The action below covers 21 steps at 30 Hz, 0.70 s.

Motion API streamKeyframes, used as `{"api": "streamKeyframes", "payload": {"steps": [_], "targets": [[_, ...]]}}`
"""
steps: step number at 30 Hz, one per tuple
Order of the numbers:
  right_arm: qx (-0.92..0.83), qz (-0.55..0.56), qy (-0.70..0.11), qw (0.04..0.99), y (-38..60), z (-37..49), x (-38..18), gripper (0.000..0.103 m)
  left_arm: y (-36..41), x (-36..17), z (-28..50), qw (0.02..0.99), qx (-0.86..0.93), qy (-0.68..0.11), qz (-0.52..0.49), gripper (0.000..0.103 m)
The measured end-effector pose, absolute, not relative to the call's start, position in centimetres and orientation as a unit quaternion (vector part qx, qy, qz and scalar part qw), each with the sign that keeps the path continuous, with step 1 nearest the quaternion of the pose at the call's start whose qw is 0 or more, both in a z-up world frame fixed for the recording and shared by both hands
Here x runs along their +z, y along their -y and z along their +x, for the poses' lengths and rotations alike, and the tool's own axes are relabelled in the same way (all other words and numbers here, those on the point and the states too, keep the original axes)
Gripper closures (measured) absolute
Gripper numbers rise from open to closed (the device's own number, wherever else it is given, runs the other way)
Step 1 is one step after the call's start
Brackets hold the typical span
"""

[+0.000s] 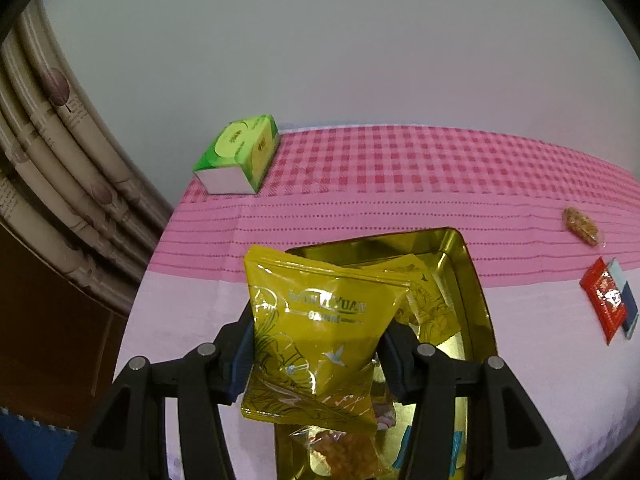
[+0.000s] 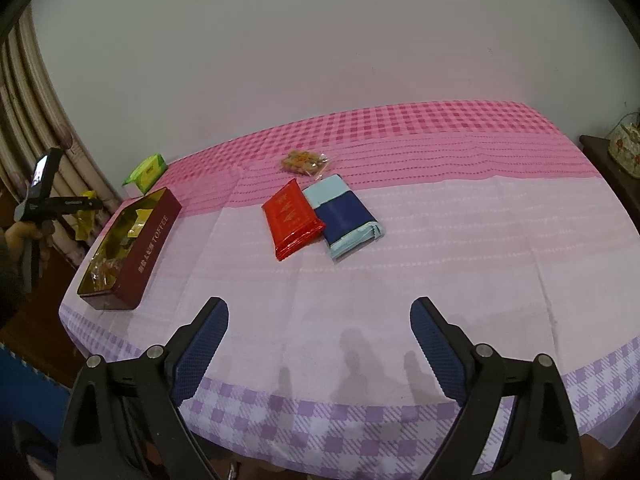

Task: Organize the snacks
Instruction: 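Carry the yellow packet into the tin box and open the left gripper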

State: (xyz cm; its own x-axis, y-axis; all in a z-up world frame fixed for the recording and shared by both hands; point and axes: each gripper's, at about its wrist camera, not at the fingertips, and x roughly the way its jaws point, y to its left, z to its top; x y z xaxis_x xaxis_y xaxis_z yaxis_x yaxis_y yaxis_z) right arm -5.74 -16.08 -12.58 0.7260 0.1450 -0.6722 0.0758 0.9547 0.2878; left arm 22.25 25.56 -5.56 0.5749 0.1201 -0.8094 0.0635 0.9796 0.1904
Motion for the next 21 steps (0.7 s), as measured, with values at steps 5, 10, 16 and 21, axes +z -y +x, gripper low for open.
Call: {"api": "streamKeyframes", "payload": {"steps": [5,10,16,21], "targets": [[0.017,0.152,-0.377,0.913,16.4,-5.4,-13.2,0.012,-25.3,-7.0,23.3,0.875,0.021,-0.473,0.101,0.049],[0.017,0.156,-0.386,0.909,16.6,-5.0,-14.0,0.012,-25.3,-8.7,24.7,0.868,0.025,-0.486,0.099,0.049],[0.021,0.155,-0.397,0.904,16.6,-4.6,-15.0,0.012,-25.6,-10.8,26.3,0.862,0.028,-0.5,0.081,0.049],[0.018,0.16,-0.407,0.899,16.8,-4.3,-15.8,0.012,-25.9,-12.6,27.2,0.856,0.03,-0.511,0.069,0.049]]}}
